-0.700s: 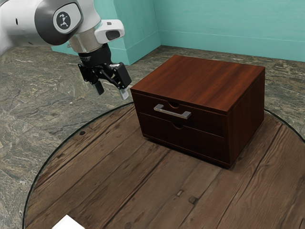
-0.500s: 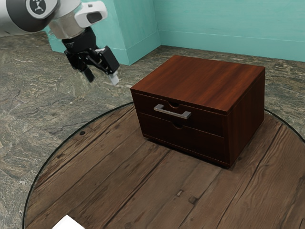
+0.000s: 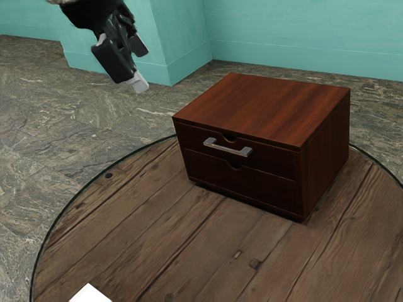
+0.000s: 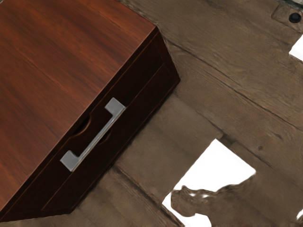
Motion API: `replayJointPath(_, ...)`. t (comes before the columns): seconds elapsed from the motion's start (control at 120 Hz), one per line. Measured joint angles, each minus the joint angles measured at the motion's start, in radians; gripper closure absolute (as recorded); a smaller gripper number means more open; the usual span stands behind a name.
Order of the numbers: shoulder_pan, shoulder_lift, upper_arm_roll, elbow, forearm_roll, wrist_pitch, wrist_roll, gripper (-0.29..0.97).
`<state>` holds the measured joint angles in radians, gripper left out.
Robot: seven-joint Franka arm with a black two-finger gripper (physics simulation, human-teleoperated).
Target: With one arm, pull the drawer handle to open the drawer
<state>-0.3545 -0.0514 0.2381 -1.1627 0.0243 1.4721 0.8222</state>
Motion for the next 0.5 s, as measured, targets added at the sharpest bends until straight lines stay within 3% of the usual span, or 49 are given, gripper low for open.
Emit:
replayJointPath(0.325, 0.010, -0.085, -0.151, -0.426, 0.031, 0.295, 0.259, 0.00)
replayJointPath(0.383, 0.008, -0.074, -0.143, -0.456, 0.034, 0.355, 0.295, 0.02)
replayJointPath(0.5, 0.020, -0.067, -0.025, -0.471, 0.040, 0.442, 0.384, 0.04)
